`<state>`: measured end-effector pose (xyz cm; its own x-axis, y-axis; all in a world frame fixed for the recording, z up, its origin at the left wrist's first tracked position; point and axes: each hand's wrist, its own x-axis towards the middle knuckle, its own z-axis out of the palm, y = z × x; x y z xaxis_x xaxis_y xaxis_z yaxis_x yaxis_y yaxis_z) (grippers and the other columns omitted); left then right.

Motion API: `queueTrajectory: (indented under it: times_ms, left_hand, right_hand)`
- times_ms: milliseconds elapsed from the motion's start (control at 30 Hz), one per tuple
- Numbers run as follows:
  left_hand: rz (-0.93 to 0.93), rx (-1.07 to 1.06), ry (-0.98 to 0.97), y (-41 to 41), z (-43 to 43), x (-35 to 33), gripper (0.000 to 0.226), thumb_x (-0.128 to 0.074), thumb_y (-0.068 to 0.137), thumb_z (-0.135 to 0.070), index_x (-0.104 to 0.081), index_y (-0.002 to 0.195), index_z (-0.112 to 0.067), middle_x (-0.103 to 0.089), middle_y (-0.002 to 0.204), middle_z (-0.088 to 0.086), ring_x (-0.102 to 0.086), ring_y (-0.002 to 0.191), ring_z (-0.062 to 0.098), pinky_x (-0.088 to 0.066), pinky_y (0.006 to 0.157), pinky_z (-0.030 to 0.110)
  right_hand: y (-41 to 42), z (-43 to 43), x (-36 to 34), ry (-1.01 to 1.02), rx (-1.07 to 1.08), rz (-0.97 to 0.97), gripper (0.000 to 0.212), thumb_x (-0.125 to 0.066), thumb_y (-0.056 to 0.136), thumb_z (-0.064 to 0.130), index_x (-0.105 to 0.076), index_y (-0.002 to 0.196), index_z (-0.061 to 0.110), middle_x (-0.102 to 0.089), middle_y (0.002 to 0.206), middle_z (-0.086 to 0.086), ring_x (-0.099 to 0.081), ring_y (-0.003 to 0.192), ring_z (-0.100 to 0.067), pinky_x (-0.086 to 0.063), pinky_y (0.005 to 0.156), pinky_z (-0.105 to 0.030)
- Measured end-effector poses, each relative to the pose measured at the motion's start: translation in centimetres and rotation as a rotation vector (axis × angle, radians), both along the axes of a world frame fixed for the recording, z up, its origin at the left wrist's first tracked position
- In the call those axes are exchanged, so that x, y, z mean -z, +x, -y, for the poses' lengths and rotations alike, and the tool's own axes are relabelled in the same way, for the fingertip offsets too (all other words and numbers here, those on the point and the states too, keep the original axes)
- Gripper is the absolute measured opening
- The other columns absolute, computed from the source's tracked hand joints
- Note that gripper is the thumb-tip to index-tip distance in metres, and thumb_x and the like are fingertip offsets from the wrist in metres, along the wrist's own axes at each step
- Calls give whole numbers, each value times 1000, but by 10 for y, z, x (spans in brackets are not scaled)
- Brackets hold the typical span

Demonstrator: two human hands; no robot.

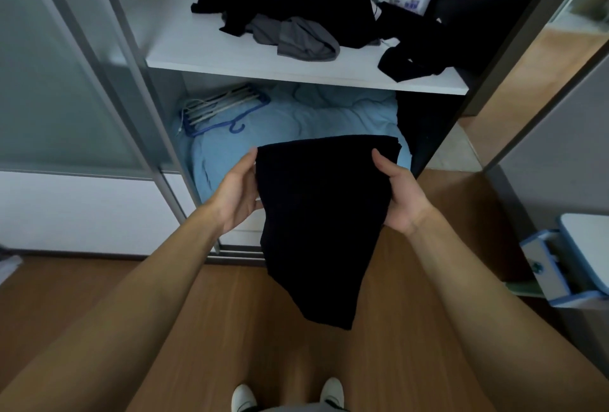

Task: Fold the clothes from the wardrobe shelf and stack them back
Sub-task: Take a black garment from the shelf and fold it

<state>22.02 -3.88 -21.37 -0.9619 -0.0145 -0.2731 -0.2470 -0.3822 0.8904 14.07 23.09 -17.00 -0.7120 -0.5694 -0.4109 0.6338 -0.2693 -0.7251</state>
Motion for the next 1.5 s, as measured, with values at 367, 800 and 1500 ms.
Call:
queueTrajectory:
  times_ms: [367,800,1500]
  left_hand:
    - [79,-155,-62,-14,-32,-20,20,-65,97,-23,-72,106,-6,-77,95,11,-75,82,22,-59,65,28]
    - [172,-41,-67,-11,-10,-20,32,-76,86,-36,-77,105,-10,-76,110,11,-74,100,24,-59,71,27]
    - [147,23,40,0,-10,5,43,-64,91,-51,-74,118,-19,-70,127,6,-66,117,18,-57,84,24]
  right_hand:
    - [-1,-9,4,-32,21,-38,44,-68,89,47,-75,116,14,-65,133,-13,-61,124,-30,-48,105,-44]
    - [9,27,4,354,194,65,14,-63,96,15,-70,102,5,-75,94,-13,-72,84,-27,-61,78,-38]
    - [17,16,10,134,330,104,28,-65,95,20,-69,119,5,-74,113,-13,-71,105,-29,-58,93,-39]
